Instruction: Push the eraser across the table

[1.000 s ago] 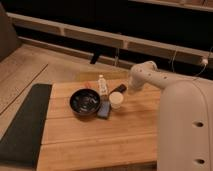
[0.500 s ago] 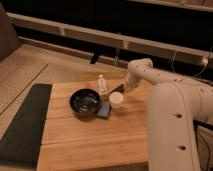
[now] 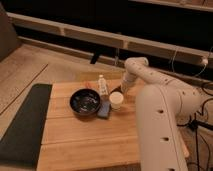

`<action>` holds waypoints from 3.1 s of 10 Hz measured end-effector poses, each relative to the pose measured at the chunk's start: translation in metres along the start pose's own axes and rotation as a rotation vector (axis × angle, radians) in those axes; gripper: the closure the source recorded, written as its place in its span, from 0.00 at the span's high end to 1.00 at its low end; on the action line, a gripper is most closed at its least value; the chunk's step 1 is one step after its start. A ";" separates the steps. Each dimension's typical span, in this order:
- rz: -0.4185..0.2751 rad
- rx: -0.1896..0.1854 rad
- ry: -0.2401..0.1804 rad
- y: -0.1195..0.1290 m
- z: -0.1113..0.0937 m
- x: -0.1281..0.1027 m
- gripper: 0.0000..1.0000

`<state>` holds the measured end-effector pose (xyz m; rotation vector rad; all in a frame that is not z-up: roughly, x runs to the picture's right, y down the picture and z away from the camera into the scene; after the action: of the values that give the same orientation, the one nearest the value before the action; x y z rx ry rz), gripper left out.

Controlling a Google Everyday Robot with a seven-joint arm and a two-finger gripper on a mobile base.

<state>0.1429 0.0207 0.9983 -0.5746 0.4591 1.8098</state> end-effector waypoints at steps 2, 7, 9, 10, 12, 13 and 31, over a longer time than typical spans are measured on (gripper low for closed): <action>-0.001 0.017 -0.049 -0.007 0.004 -0.020 0.00; -0.080 -0.148 -0.525 0.030 -0.087 -0.129 0.00; -0.090 -0.218 -0.650 0.043 -0.138 -0.131 0.00; -0.096 -0.231 -0.668 0.046 -0.150 -0.120 0.00; -0.106 -0.244 -0.687 0.047 -0.163 -0.106 0.00; -0.107 -0.246 -0.688 0.047 -0.164 -0.105 0.00; -0.283 -0.171 -0.432 0.101 -0.078 -0.023 0.00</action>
<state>0.0645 -0.0712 0.9517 -0.3282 -0.0688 1.6464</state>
